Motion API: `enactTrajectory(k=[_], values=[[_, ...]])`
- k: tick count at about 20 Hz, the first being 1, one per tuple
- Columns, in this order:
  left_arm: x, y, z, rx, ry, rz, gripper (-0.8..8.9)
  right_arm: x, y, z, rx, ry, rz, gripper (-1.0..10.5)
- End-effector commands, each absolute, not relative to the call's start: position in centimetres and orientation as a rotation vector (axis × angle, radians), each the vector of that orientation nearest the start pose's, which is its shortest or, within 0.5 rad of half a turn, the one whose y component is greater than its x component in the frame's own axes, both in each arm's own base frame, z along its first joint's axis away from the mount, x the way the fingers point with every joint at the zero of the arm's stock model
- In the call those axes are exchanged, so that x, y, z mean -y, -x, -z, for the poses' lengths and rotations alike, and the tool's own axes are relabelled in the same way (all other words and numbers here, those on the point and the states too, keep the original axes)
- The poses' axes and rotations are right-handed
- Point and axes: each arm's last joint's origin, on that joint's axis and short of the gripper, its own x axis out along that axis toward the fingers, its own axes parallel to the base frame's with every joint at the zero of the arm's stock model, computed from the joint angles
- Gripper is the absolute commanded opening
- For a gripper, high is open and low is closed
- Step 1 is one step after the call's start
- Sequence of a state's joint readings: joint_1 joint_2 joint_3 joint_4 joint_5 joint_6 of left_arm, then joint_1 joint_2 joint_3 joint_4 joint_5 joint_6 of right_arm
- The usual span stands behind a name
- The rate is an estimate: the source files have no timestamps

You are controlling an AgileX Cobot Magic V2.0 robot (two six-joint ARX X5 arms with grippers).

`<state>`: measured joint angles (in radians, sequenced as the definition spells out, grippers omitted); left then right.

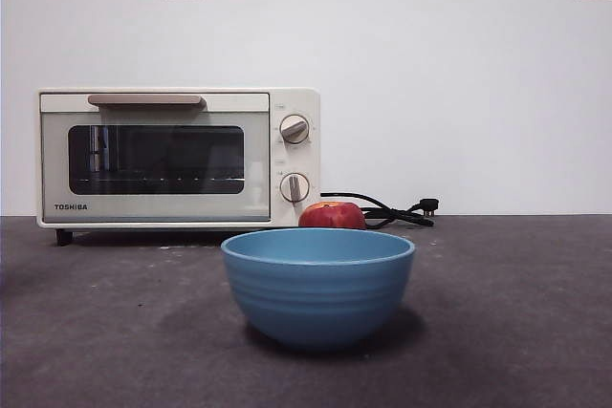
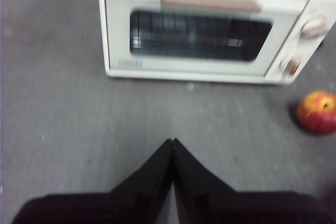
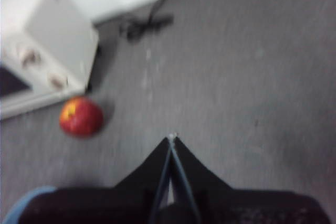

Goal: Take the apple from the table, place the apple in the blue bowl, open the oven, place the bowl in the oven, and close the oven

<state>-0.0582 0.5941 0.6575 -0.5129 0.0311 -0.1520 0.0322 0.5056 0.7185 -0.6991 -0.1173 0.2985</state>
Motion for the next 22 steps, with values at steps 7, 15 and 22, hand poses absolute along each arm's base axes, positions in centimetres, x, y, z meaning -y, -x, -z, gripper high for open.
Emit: enactTrajectory(k=[7,15,22], values=[[1.2,-17.4,-29.6,-0.754,0.133,0.063,-0.05,-1.3,-15.3,-30.2,-0.747,-0.319,-0.189,0.0],[2.0,-19.6,-28.3,-0.881,0.208,0.254,-0.04,-4.8,-22.9,-30.3,-0.93,-0.21,-0.341,0.0],[2.0,-19.7,-28.3,-0.884,0.209,0.253,-0.04,-13.6,-28.8,-31.6,-0.98,-0.024,-0.455,0.0]])
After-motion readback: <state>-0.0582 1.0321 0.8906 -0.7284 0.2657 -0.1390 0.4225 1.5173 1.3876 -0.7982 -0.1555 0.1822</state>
